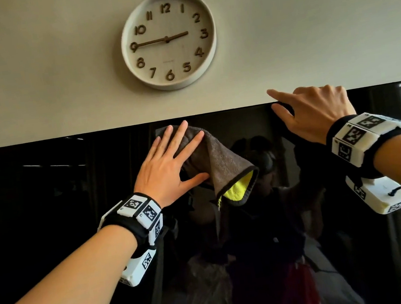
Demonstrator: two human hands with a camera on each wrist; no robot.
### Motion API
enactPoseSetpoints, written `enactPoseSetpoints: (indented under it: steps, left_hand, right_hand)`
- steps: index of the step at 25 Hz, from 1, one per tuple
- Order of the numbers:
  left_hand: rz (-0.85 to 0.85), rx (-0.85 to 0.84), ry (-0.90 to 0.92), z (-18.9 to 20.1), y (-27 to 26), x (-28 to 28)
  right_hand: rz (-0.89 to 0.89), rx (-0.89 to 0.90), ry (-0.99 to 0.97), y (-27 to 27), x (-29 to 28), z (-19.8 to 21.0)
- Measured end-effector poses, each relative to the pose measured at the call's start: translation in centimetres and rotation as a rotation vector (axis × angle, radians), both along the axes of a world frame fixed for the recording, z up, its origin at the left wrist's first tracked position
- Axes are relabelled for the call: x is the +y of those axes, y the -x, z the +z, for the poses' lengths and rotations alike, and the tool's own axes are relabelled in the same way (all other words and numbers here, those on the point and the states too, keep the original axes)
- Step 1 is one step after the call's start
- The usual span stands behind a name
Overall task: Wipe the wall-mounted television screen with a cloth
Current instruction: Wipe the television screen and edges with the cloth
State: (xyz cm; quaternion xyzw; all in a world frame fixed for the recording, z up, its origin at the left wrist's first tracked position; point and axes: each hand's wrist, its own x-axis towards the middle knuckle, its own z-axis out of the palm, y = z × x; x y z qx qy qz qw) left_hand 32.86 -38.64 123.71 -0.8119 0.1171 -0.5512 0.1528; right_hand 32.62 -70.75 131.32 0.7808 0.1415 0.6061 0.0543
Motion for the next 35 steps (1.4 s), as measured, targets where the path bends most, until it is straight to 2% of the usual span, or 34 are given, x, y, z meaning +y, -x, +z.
enactPoseSetpoints:
  steps: [5,10,14,18,26,29,35]
  left_hand:
    - [0.029,0.057,0.079,-0.3,1.1,5.0]
    - [0.008,0.073,0.043,-0.2,0.6,6.4]
    - [-0.028,0.029,0.069,0.1,0.4,10.1]
    - [-0.064,-0.017,0.03,-0.1,-0.3,10.7]
    - [0.006,-0.094,-0.217,0.6,0.0,19.1]
    - [0.017,-0.104,-0.243,0.6,0.5,20.9]
    - [0.035,-0.106,-0.223,0.5,0.4,22.5]
  right_hand:
    - [0.072,0.034,0.11,-0.6,8.3,0.2]
    - [0.063,0.046,0.132,-0.9,17.5,2.2]
    - [-0.011,0.069,0.119,-1.0,19.3,1.7]
    - [-0.035,0.09,0.077,-0.8,19.4,1.6]
    - [-0.063,0.119,0.043,0.0,20.0,1.3]
    - [-0.073,0.129,0.002,0.4,20.6,1.2]
    - [-0.046,0.082,0.029,0.2,27.9,1.7]
